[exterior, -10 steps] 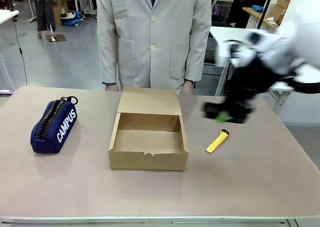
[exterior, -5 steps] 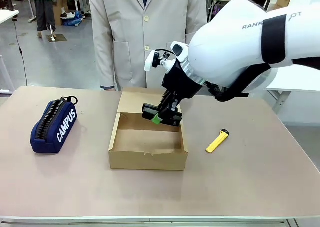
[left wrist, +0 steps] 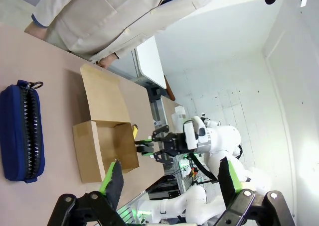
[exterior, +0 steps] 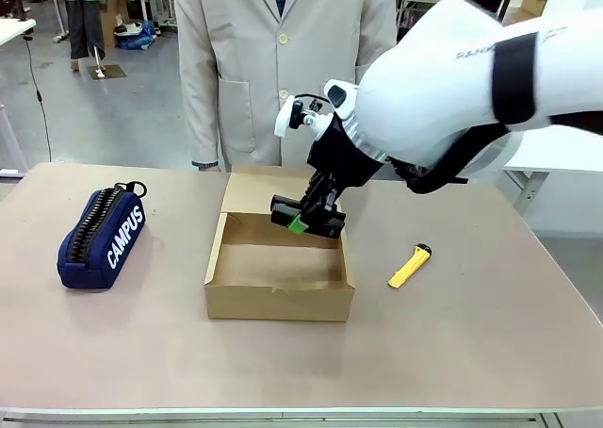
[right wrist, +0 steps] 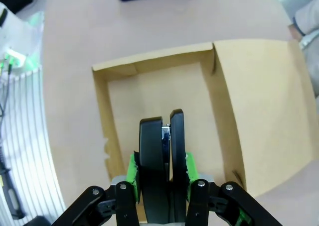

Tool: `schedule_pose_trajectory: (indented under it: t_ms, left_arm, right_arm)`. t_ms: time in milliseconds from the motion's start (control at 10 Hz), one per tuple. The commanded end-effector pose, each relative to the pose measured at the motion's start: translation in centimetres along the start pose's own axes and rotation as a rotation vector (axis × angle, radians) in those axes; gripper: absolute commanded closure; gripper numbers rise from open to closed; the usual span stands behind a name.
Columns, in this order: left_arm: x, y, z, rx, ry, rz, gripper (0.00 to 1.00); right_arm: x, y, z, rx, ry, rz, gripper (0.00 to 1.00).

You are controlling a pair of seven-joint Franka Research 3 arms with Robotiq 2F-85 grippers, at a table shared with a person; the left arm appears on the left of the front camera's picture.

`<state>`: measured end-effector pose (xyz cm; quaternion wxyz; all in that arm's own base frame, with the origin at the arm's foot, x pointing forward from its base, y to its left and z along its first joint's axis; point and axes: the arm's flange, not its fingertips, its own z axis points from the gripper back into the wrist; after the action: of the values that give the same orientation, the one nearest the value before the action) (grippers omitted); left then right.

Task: Pack the item into the box.
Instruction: Pick up the item indicated by the person and place it inside the Mailer Box.

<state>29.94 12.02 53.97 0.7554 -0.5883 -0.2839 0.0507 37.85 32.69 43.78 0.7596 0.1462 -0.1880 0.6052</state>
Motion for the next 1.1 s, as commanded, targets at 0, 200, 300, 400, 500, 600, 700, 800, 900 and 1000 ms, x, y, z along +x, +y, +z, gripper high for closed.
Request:
schedule_pose_trajectory:
  t_ms: [0,200,300,400,500,600,700,800,900,1000]
  left_arm:
    - [0.1,-0.1,-0.1,-0.02,-0.008,-0.023,0.0]
    - [0.1,-0.1,-0.1,-0.02,-0.008,-0.023,0.0]
    - [0.1,-0.1,-0.1,-0.02,-0.008,-0.023,0.0]
    - [0.1,-0.1,-0.1,-0.02,-0.008,-0.023,0.0]
    - [0.1,-0.1,-0.1,-0.02,-0.008,-0.023,0.0]
    - [0.1,-0.1,-0.1,-0.02,-0.008,-0.023,0.0]
    - [0.1,-0.1,-0.1,-0.02,-0.008,-0.023,0.0]
    - [0.1,-0.1,-0.1,-0.02,-0.008,-0.023,0.0]
    - [0.1,-0.1,-0.1,-0.02,-0.008,-0.023,0.0]
    - [0.1,-0.1,-0.1,-0.02,-0.008,-0.023,0.0]
  right_arm:
    - [1.0,-2.3,-4.4,0.023,-0.009,0.055,0.58]
    - [0.6,-3.7,-8.9,0.086,0.034,0.049,0.58]
    - [0.5,-3.5,-10.2,0.113,0.051,0.047,0.58]
    - [0.3,-3.3,-10.8,0.139,0.07,0.043,0.58]
    - [0.2,-3.4,-10.9,0.143,0.075,0.031,0.58]
    - [0.0,-3.5,-11.0,0.135,0.084,0.027,0.58]
    - [0.0,-3.5,-11.0,0.138,0.095,0.026,0.56]
    - [-0.1,-3.5,-11.1,0.149,0.112,0.032,0.02]
    - [-0.1,-3.5,-11.1,0.15,0.113,0.033,0.0]
    - [0.0,-3.5,-10.9,0.15,0.11,0.033,0.0]
